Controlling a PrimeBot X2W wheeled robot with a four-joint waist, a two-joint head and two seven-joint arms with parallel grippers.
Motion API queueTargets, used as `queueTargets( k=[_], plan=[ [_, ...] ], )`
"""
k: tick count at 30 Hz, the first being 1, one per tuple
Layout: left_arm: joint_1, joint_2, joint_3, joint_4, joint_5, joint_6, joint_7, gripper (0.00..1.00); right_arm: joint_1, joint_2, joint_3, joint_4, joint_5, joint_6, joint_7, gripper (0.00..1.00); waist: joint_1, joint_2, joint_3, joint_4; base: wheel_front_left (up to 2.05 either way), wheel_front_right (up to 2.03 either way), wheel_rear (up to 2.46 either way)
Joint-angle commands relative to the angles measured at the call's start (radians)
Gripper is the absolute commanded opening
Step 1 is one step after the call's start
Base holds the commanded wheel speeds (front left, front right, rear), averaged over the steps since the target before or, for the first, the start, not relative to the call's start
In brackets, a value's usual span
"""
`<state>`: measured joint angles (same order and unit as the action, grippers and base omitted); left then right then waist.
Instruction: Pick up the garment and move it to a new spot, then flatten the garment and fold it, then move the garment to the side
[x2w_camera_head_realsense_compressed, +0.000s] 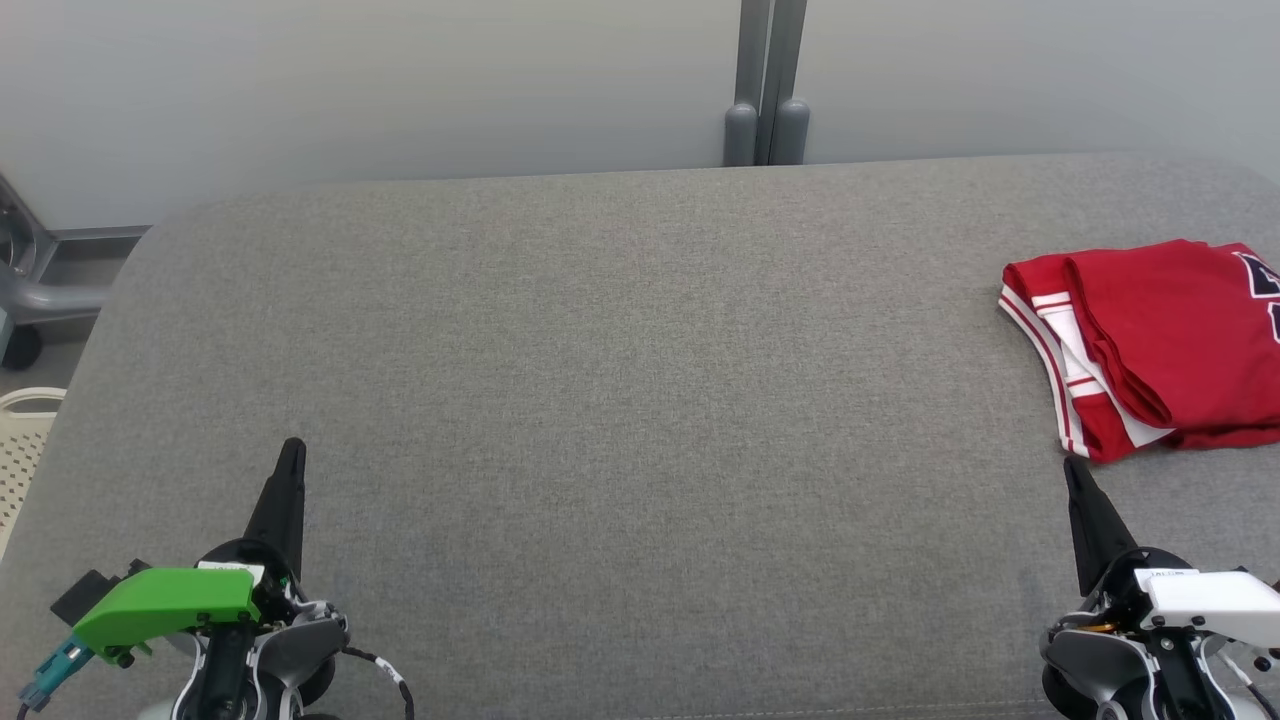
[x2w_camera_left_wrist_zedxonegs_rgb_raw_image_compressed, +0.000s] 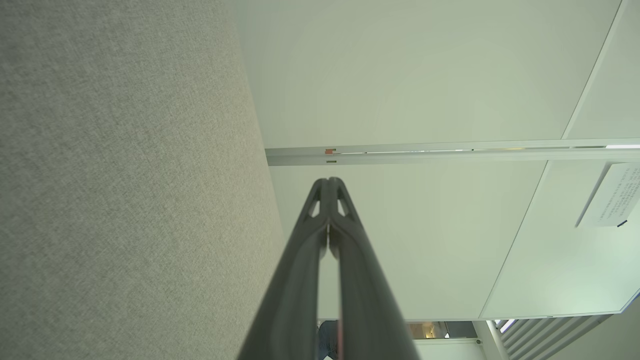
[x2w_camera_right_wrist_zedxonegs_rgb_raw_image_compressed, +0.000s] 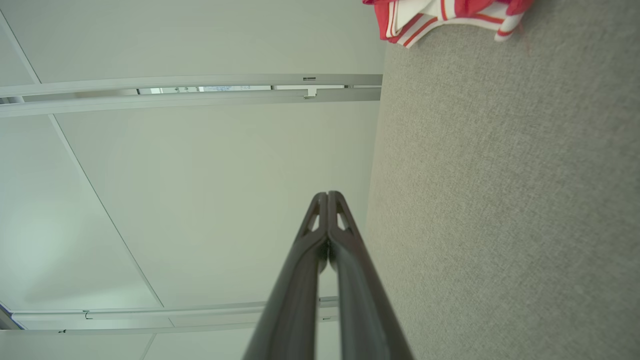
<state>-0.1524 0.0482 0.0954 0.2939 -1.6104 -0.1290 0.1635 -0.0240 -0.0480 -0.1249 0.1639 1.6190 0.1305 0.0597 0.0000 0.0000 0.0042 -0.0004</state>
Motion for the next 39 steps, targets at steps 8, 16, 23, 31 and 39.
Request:
queueTargets(
  k=[8,16,23,31,39],
  plan=[
    [-0.011,0.001,0.002,0.001,-0.001,-0.005,0.002,0.00,-0.003,-0.004,-0.002,-0.004,0.006,0.000,0.001,0.00,0.0000,0.0000,0.000,0.000,0.00,0.00,0.00],
    [-0.011,0.001,0.002,0.001,-0.001,-0.005,0.002,0.00,-0.003,-0.004,-0.002,-0.004,0.005,0.000,0.001,0.00,0.0000,0.0000,0.000,0.000,0.00,0.00,0.00],
    [-0.011,0.001,0.002,0.001,-0.001,-0.005,0.002,0.00,-0.003,-0.004,-0.002,-0.004,0.006,0.000,0.001,0.00,0.0000,0.0000,0.000,0.000,0.00,0.00,0.00],
    [-0.011,0.001,0.002,0.000,-0.001,-0.005,0.002,0.00,-0.003,-0.004,-0.002,-0.004,0.006,0.000,0.001,0.00,0.0000,0.0000,0.000,0.000,0.00,0.00,0.00],
    [-0.011,0.001,0.002,0.000,-0.001,-0.005,0.002,0.00,-0.003,-0.004,-0.002,-0.004,0.006,0.000,0.001,0.00,0.0000,0.0000,0.000,0.000,0.00,0.00,0.00]
  ],
)
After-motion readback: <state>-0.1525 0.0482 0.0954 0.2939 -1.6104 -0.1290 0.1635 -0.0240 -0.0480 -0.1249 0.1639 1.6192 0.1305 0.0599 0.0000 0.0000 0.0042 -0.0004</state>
